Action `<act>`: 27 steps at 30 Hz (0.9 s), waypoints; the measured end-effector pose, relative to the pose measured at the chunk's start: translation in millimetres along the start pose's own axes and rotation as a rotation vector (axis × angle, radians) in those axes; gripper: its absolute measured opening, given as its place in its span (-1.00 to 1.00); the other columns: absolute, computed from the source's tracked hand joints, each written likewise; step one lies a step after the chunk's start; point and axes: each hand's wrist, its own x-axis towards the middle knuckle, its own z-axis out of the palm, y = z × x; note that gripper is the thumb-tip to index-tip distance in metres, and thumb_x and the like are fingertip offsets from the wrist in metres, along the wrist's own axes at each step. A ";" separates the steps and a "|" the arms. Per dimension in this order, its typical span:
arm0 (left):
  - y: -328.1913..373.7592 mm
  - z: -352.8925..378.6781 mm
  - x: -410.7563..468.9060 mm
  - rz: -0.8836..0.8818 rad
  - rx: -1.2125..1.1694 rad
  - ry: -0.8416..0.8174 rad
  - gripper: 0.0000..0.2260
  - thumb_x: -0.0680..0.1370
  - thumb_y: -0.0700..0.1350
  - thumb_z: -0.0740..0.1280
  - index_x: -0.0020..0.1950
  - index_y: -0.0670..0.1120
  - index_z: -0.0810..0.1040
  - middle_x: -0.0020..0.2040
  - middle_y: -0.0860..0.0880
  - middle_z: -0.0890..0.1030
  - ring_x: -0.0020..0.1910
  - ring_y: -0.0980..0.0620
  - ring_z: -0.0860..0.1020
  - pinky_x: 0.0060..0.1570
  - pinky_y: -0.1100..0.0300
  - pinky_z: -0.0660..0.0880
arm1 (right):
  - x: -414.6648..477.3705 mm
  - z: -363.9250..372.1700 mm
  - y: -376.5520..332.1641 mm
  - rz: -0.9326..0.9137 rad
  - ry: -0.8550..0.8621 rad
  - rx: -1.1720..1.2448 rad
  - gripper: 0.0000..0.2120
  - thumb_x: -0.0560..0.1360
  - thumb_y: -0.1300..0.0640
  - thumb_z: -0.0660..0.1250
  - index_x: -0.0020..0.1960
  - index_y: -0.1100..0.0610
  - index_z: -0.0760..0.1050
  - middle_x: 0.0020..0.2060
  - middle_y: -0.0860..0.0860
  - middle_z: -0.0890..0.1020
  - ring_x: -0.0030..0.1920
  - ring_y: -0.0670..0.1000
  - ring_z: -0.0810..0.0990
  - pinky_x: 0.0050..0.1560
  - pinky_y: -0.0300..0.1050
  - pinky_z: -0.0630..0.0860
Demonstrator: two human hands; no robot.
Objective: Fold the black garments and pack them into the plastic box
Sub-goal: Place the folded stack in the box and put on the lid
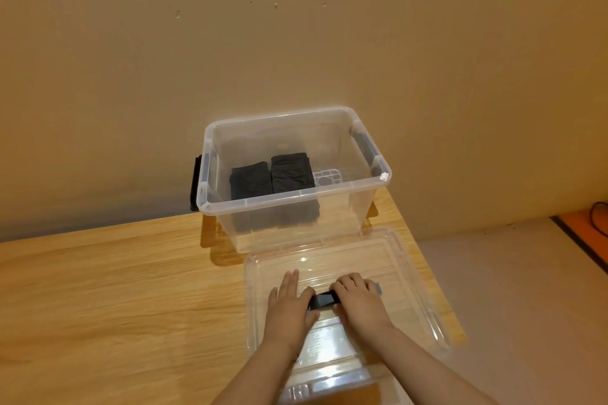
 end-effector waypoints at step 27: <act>75.3 -115.3 -39.6 0.231 0.033 0.645 -0.68 0.54 0.23 0.11 0.02 0.07 0.52 0.45 -0.10 0.41 0.50 -0.05 0.24 0.44 -0.03 0.01 | -48.3 -151.0 23.8 -0.179 0.697 0.066 -0.71 0.51 -0.06 0.19 0.18 -0.02 0.48 -0.04 -0.07 0.56 0.09 0.01 0.42 0.14 -0.13 0.26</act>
